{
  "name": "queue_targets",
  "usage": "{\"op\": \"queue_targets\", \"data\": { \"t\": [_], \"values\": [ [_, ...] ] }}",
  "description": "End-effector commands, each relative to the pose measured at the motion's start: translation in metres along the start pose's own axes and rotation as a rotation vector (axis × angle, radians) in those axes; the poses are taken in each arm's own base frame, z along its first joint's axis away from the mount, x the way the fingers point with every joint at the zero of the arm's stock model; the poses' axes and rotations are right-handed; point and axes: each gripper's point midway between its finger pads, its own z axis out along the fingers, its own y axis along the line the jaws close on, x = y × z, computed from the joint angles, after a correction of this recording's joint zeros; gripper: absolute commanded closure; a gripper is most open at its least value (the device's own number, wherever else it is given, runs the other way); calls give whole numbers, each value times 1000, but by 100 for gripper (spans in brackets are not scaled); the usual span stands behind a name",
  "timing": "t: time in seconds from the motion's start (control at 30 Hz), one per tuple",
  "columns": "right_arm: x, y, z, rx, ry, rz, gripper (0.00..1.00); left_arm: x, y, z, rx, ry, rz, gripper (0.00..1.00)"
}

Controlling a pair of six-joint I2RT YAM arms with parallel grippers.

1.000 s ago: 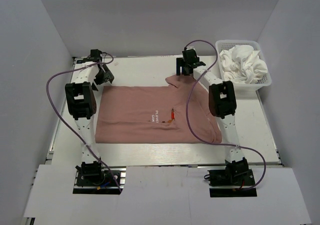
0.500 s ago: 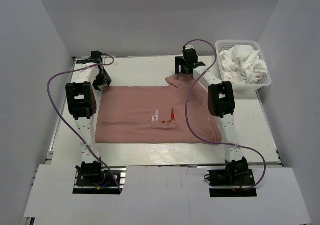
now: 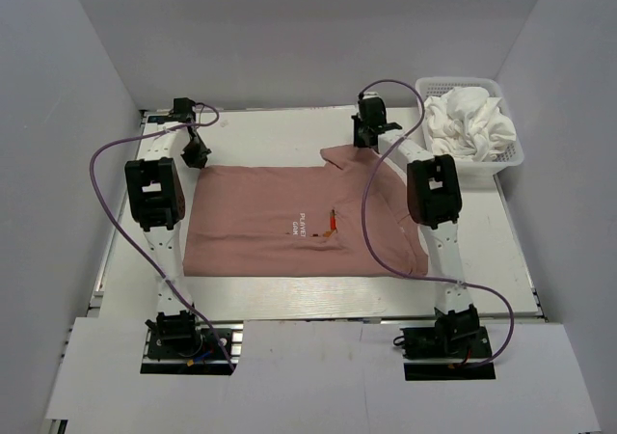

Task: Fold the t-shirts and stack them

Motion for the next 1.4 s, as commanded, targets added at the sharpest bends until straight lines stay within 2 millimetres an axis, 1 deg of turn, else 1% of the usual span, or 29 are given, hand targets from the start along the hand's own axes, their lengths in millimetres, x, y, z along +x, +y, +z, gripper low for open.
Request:
{"op": "queue_targets", "data": {
  "t": [0.0,0.03,0.1,0.13,0.27,0.3,0.33,0.37,0.4,0.43,0.47,0.5,0.53,0.57,0.6,0.63,0.67,0.7,0.73,0.77,0.8,0.83,1.0,1.07,1.13,1.17,1.23,1.27,1.37],
  "values": [
    [-21,15,-35,-74,-44,14,100,13,-8,-2,31,41,14,100],
    [-26,18,-40,-88,-62,-4,100,10,-9,-8,37,29,13,100],
    [-54,22,-66,-112,-123,-18,100,7,-6,-19,33,11,21,100],
    [-62,24,-78,-120,-142,-29,100,10,-9,-24,37,11,29,100],
    [-69,27,-116,-152,-180,-34,100,9,2,-49,19,-34,24,100],
    [-70,27,-123,-155,-192,-37,100,18,7,-50,10,-17,27,100],
    [-62,26,-141,-161,-190,-40,100,11,7,-66,18,-55,11,100],
    [-59,27,-148,-165,-193,-47,100,21,13,-68,9,-38,13,100],
    [-48,21,-166,-161,-190,-42,100,22,14,-73,16,-50,1,100],
    [-45,18,-171,-156,-196,-40,100,15,17,-90,16,-96,-6,100],
    [-43,18,-178,-157,-203,-36,100,23,23,-92,-1,-87,-15,100],
    [-28,15,-196,-160,-195,-43,100,23,30,-97,-25,-105,-26,100],
    [-25,13,-202,-156,-200,-36,100,23,33,-103,-35,-118,-41,100],
    [-30,12,-217,-160,-225,-29,100,26,39,-114,-40,-134,-44,100],
    [-2,8,-215,-154,-173,-36,100,29,44,-119,-52,-136,-54,100],
    [-12,9,-237,-168,-217,-22,100,30,47,-124,-59,-147,-56,100],
    [-8,7,-241,-165,-218,-23,100,36,52,-125,-72,-145,-67,100],
    [14,5,-240,-161,-178,-26,100,32,55,-138,-69,-177,-74,100],
    [5,4,-259,-172,-220,-7,100,35,59,-141,-78,-182,-87,100],
    [9,4,-263,-175,-220,-4,100,35,61,-145,-83,-194,-89,100],
    [30,2,-262,-175,-182,-8,100,33,65,-151,-99,-210,-102,100],
    [27,2,-274,-181,-209,3,100,35,70,-157,-108,-217,-104,100],
    [61,-6,-306,-196,-211,27,100,47,83,-161,-155,-204,-117,100],
    [70,-6,-316,-208,-204,25,100,55,86,-156,-167,-185,-122,100],
    [81,-6,-317,-213,-182,13,100,64,90,-153,-176,-169,-126,100],
    [80,-7,-322,-220,-199,13,100,65,92,-154,-184,-176,-141,100],
    [102,-5,-321,-236,-144,5,100,74,99,-152,-206,-160,-144,100],
    [105,-3,-323,-252,-142,0,100,79,102,-151,-225,-150,-155,100],
    [130,-1,-321,-272,-92,-1,100,93,108,-147,-244,-122,-179,100]
  ]
}}
